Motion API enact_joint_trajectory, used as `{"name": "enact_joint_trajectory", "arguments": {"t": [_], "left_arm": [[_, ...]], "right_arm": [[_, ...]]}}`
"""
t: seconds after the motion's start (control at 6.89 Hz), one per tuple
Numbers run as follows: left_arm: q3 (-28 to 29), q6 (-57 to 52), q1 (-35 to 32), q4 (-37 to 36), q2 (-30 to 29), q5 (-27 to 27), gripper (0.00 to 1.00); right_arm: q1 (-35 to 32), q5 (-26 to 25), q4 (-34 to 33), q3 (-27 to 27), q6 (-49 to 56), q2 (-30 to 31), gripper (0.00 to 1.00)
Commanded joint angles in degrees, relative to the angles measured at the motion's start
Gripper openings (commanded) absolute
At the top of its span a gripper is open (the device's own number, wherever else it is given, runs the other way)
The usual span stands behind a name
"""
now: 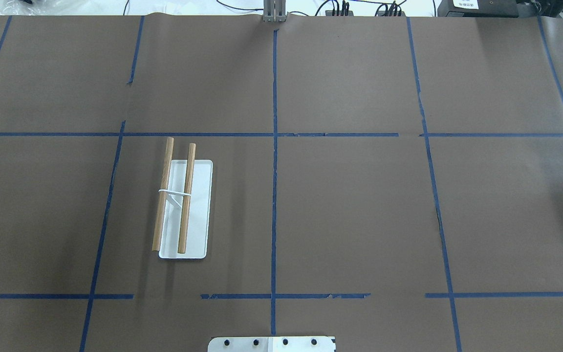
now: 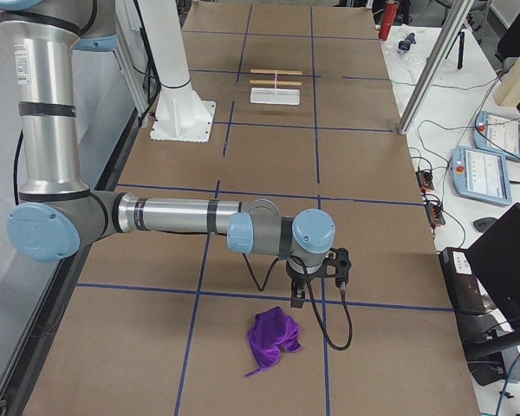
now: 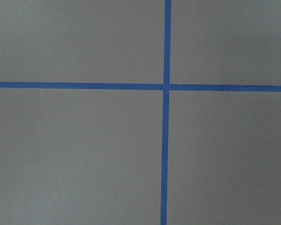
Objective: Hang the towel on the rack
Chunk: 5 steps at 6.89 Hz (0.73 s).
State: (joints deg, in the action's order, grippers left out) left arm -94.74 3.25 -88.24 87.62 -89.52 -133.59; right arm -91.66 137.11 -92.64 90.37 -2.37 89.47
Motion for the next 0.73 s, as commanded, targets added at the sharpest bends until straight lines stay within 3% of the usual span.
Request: {"name": "enact_joint_trajectory", "arguments": {"t": [0.0, 0.44, 0.58], "left_arm": [[-0.09, 0.0, 0.0, 0.09, -0.12, 0.0, 1.0], [-2.81, 0.35, 0.0, 0.44, -0.39, -0.09, 1.0], [-3.43, 0.44, 0.0, 0.44, -0.39, -0.09, 1.0]], "right_arm": [[-0.01, -0.17, 0.09, -0.02, 0.0, 0.26, 1.0], [0.52, 0.18, 1.75, 0.6, -0.44, -0.7, 1.0], [1.74, 0.35, 2.98, -0.27, -1.84, -3.49, 1.0]]}}
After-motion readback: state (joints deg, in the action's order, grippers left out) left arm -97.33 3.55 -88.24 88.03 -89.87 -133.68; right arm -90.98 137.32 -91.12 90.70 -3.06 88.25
